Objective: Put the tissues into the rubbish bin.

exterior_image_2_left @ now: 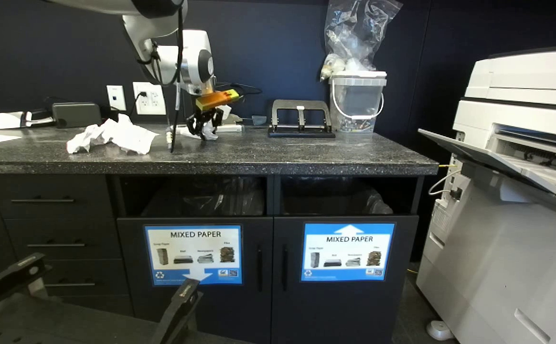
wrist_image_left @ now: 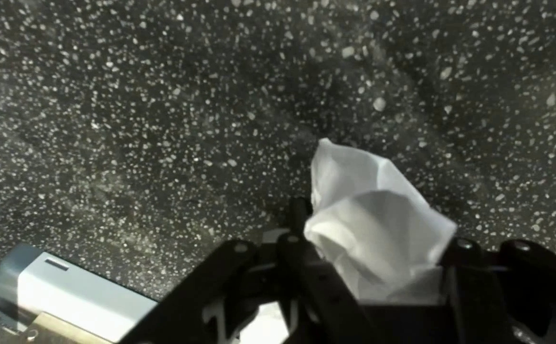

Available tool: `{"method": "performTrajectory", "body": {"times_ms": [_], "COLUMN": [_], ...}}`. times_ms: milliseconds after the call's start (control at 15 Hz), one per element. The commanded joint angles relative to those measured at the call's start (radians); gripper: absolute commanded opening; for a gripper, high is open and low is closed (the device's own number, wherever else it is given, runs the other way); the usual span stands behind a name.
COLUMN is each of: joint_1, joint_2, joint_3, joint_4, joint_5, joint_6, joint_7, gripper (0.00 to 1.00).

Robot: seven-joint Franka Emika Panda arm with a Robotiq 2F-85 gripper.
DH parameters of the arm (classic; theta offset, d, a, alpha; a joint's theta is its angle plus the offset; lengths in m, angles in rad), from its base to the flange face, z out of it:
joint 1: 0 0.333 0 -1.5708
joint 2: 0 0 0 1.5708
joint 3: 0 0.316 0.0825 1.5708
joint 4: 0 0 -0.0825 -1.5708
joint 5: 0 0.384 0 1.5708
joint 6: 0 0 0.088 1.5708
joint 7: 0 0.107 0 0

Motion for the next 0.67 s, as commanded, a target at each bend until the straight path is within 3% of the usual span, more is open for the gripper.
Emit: {"method": "performTrajectory", "body": {"times_ms": [0,200,267,333,600], "joint_1": [0.034,0.063,0.074,0.088,0.136], "joint_2": [0.025,-0.003,-0.014,-0.036,-0.108], "joint_3": [-0.044,-0.09,-0.105,-0.124,-0.173], "joint_4": [0.055,0.025,0.014,-0.006,-0.081], "joint_5": [-0.032,-0.056,-0.064,-0.071,-0.072], "joint_6": [-0.033,-0.091,-0.116,-0.154,-0.308], "joint_7": [0.033,0.09,0.12,0.168,0.358], "gripper": [0.12,0.04,0.08,0.04,0.07]}}
